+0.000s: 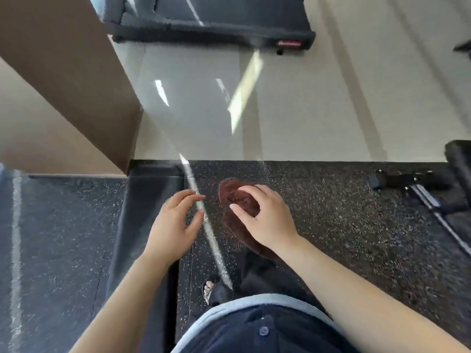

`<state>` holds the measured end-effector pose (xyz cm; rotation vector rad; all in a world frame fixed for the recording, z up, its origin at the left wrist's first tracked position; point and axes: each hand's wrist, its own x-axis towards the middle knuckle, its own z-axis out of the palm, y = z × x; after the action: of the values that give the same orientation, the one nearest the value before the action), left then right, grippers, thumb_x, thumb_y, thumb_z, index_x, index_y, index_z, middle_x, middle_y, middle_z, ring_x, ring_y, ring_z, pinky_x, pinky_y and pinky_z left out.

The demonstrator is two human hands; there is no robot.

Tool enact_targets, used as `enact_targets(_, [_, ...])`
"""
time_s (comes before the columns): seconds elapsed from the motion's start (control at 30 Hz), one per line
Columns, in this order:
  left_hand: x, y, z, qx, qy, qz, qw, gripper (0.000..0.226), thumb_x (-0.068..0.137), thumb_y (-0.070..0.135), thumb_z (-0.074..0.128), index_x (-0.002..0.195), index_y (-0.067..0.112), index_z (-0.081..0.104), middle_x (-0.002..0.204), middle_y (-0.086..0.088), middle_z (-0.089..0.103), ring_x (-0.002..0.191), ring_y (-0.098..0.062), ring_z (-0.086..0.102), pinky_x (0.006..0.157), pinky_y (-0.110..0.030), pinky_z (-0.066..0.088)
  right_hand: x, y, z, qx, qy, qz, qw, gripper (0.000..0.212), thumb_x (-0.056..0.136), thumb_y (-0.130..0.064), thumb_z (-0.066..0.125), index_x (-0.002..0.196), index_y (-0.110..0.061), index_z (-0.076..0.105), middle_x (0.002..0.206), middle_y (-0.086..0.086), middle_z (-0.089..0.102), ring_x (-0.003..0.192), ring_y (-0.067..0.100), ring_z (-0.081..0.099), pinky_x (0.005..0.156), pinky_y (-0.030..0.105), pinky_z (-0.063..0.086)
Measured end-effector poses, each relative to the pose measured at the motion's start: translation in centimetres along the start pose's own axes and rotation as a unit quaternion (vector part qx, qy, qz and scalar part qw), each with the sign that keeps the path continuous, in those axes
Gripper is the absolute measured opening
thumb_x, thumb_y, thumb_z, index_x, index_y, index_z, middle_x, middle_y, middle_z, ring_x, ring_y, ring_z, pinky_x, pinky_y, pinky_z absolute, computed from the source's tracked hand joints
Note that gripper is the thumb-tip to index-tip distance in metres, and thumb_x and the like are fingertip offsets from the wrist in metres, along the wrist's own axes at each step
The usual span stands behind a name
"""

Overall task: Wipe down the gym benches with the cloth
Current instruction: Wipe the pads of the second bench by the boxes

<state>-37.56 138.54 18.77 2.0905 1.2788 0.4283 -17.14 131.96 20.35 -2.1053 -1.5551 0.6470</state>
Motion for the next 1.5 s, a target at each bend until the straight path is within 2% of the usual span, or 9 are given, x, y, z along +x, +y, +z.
enact_targets(0.2, [3.6, 5.8, 2.9, 0.046, -0.124, 0.121, 0.984, 0.045, 0.087, 0.048, 0.036, 0.115, 0.024, 0.060, 0.126, 0.005, 0.053, 0.117, -0.016, 0.050, 0.100, -0.035, 0.039, -3.3, 5.1, -4.2, 0.021, 0.113, 0.110, 0.987, 0.044, 0.085, -0.060, 0.053, 0.120, -0.033, 0.057, 0.122, -0.008, 0.057, 0.112, 0.022, 0.052, 0.092, 0.049, 0.047])
enact_targets(0.47, [7.9, 14.0, 9.0, 0.098, -0.223, 0.212, 0.946, 0.049, 0.087, 0.052, 0.032, 0.120, 0.026, 0.057, 0.133, 0.004, 0.049, 0.118, -0.019, 0.050, 0.098, -0.045, 0.044, -7.1, 13.3, -8.5, 0.078, 0.214, 0.225, 0.947, 0.042, 0.084, -0.060, 0.052, 0.117, -0.035, 0.058, 0.119, -0.010, 0.057, 0.111, 0.019, 0.052, 0.092, 0.047, 0.047])
enact_targets(0.6, [9.8, 19.8, 13.6, 0.132, -0.243, 0.257, 0.926, 0.047, 0.089, 0.050, 0.033, 0.122, 0.026, 0.055, 0.135, 0.003, 0.048, 0.120, -0.019, 0.048, 0.100, -0.040, 0.038, -7.8, 18.6, -11.6, 0.088, 0.234, 0.254, 0.934, 0.043, 0.083, -0.060, 0.053, 0.117, -0.034, 0.058, 0.118, -0.009, 0.057, 0.110, 0.019, 0.053, 0.093, 0.047, 0.047])
enact_targets(0.67, [10.8, 22.5, 15.8, 0.140, -0.257, 0.266, 0.919, 0.041, 0.091, 0.047, 0.038, 0.123, 0.027, 0.054, 0.135, 0.004, 0.047, 0.121, -0.018, 0.047, 0.101, -0.041, 0.038, -7.9, 21.0, -13.4, 0.093, 0.247, 0.261, 0.928, 0.049, 0.080, -0.065, 0.047, 0.117, -0.035, 0.058, 0.117, -0.009, 0.058, 0.109, 0.019, 0.053, 0.091, 0.048, 0.047])
enact_targets(0.83, [13.8, 29.5, 21.7, 0.165, -0.279, 0.318, 0.891, 0.047, 0.088, 0.053, 0.030, 0.123, 0.031, 0.052, 0.134, 0.005, 0.047, 0.120, -0.018, 0.048, 0.099, -0.046, 0.042, -8.4, 27.2, -18.4, 0.104, 0.277, 0.269, 0.916, 0.051, 0.081, -0.066, 0.046, 0.117, -0.033, 0.058, 0.115, -0.009, 0.058, 0.106, 0.018, 0.054, 0.089, 0.046, 0.049])
enact_targets(1.1, [18.3, 39.9, 30.5, 0.131, -0.298, 0.349, 0.879, 0.051, 0.086, 0.053, 0.029, 0.120, 0.026, 0.056, 0.131, 0.003, 0.050, 0.118, -0.018, 0.050, 0.097, -0.044, 0.043, -8.9, 35.9, -25.0, 0.108, 0.318, 0.317, 0.887, 0.049, 0.080, -0.065, 0.047, 0.116, -0.033, 0.059, 0.114, -0.010, 0.058, 0.106, 0.017, 0.055, 0.090, 0.042, 0.048])
enact_targets(1.23, [22.2, 42.1, 32.6, 0.135, -0.308, 0.340, 0.878, 0.052, 0.084, 0.054, 0.029, 0.121, 0.029, 0.055, 0.130, 0.004, 0.050, 0.117, -0.017, 0.049, 0.098, -0.041, 0.042, -6.0, 39.1, -27.4, 0.116, 0.310, 0.315, 0.889, 0.042, 0.084, -0.058, 0.055, 0.117, -0.033, 0.060, 0.116, -0.011, 0.058, 0.108, 0.016, 0.053, 0.092, 0.041, 0.047])
enact_targets(1.43, [32.0, 44.6, 36.6, 0.117, -0.296, 0.331, 0.888, 0.050, 0.084, 0.051, 0.034, 0.118, 0.024, 0.058, 0.123, 0.002, 0.056, 0.112, -0.021, 0.053, 0.093, -0.036, 0.043, 1.9, 44.2, -31.3, 0.120, 0.310, 0.314, 0.889, 0.049, 0.081, -0.064, 0.049, 0.117, -0.033, 0.060, 0.116, -0.010, 0.058, 0.109, 0.017, 0.054, 0.093, 0.040, 0.047])
enact_targets(1.5, [36.0, 47.0, 38.2, 0.117, -0.306, 0.347, 0.879, 0.052, 0.083, 0.051, 0.032, 0.120, 0.024, 0.057, 0.124, 0.001, 0.056, 0.112, -0.021, 0.053, 0.091, -0.033, 0.041, 5.0, 46.2, -33.5, 0.114, 0.307, 0.324, 0.888, 0.050, 0.081, -0.065, 0.048, 0.118, -0.033, 0.058, 0.118, -0.010, 0.057, 0.110, 0.017, 0.053, 0.094, 0.043, 0.047])
